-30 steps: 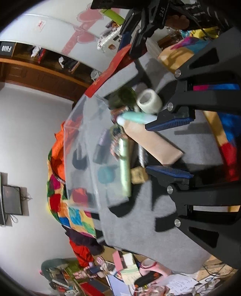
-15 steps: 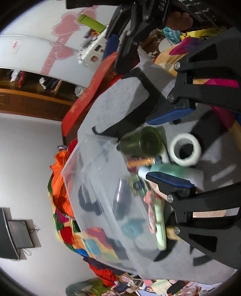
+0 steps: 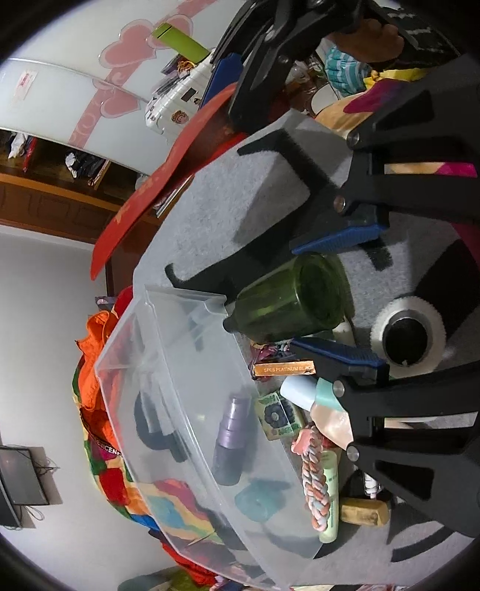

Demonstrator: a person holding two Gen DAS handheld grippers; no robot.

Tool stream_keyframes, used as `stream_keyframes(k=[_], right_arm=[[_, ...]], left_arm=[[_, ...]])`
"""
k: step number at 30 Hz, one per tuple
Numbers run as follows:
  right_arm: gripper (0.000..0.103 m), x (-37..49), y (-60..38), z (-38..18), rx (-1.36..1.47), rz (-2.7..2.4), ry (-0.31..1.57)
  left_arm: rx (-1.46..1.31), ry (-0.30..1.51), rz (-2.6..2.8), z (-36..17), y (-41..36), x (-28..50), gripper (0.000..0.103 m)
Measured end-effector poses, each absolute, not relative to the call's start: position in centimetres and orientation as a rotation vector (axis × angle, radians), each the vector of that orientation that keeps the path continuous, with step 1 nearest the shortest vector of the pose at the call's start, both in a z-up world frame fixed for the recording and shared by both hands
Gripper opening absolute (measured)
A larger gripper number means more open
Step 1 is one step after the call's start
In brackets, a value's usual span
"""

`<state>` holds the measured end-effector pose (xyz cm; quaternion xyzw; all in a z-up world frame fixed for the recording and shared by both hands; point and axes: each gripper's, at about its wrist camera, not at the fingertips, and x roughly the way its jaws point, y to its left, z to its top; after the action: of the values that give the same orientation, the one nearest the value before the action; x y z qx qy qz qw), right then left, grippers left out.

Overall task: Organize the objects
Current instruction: 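Grasp the green glass bottle with the left tool, then carry the red tea bag and green bottle over the clear box with both tools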

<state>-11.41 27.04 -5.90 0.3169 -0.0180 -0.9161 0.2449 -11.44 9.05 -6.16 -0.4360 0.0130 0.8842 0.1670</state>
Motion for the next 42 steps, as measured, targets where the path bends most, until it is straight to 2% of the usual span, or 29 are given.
stream_keyframes(k=[24, 42], right_arm=[[0.054, -13.3, 23.8, -3.2, 0.774, -2.486, -0.058], [0.054, -18.2, 19.3, -1.7, 0.727, -2.473, 0.011]], left_arm=[[-0.951, -0.085, 2.679, 1.0, 4.8, -7.6, 0.042], [-0.791, -0.172, 2.853, 5.7, -1.2, -11.6, 0.042]])
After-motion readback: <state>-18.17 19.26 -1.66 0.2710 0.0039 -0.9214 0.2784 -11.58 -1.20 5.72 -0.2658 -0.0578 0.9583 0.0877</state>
